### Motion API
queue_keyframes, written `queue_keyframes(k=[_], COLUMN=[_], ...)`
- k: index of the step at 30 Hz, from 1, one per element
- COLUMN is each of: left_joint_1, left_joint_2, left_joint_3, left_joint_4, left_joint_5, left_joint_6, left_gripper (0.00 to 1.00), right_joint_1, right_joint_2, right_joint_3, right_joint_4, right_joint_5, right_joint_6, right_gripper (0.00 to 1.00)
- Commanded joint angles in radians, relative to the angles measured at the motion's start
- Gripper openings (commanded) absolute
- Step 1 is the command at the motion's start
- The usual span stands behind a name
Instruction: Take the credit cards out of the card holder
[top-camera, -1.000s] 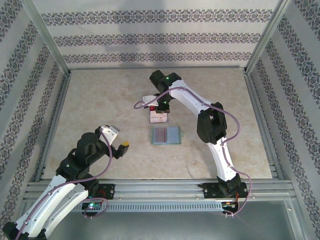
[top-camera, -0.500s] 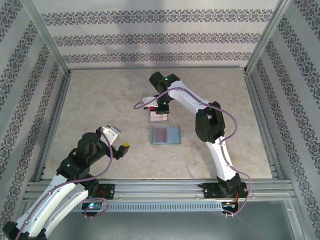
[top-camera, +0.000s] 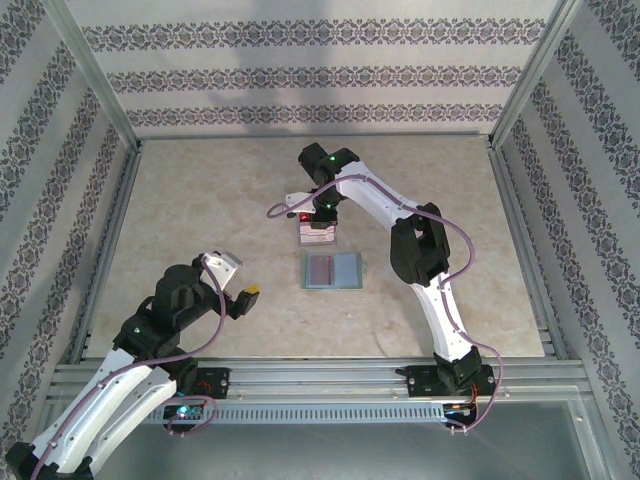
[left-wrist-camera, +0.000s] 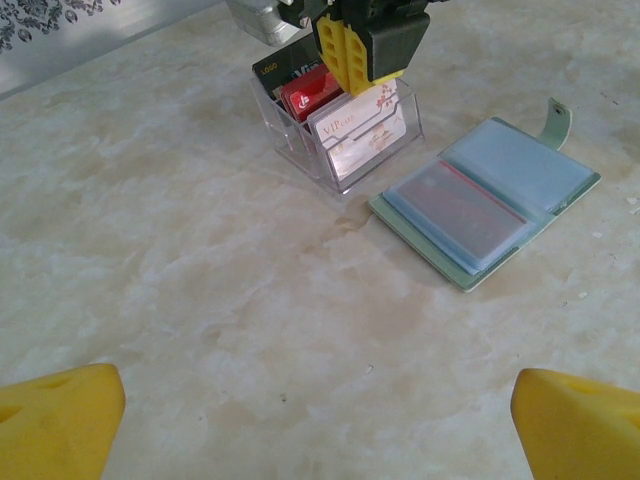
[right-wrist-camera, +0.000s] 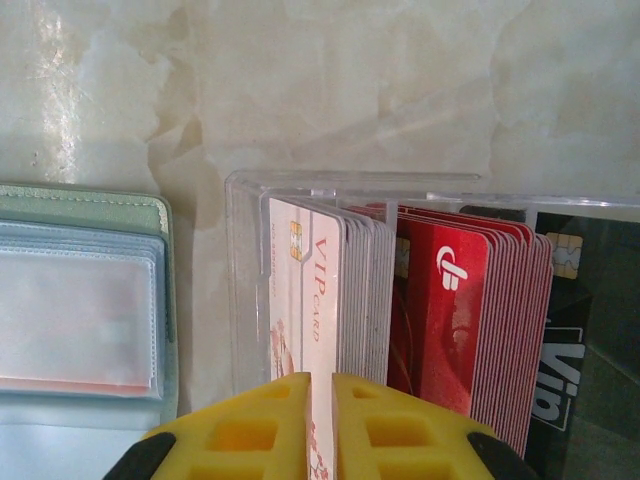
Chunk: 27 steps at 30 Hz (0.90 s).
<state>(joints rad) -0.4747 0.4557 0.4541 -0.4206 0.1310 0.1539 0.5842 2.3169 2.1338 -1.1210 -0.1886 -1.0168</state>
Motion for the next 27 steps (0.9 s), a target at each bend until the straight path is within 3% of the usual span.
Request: queue_keyframes(k=[1,18,27], left_joint_1=[0.019,0.025,0.029], left_joint_2=[0.001,0.008,0.015], left_joint_3=[-0.005,-0.005,-0.005], left_joint_4=[-0.003,-0.001,0.002], left_joint_5=[0.019,0.024,0.029], left_joint_6=[0.021,0.022,0.024], left_gripper=[1.00,1.00,1.00], right_joint_1=[-0.011,0.014,0.028], right_joint_2=[-0.008,-0.091,-0.283], right_joint_3=[0.023,0.016,-0.104], right_joint_4=[-0.007,-0.016,0.026], right_joint_5=[-0.011,0.016,0.032], right_joint_6=[0.014,0.035,0.162], right_gripper=[0.15,0.17,0.24])
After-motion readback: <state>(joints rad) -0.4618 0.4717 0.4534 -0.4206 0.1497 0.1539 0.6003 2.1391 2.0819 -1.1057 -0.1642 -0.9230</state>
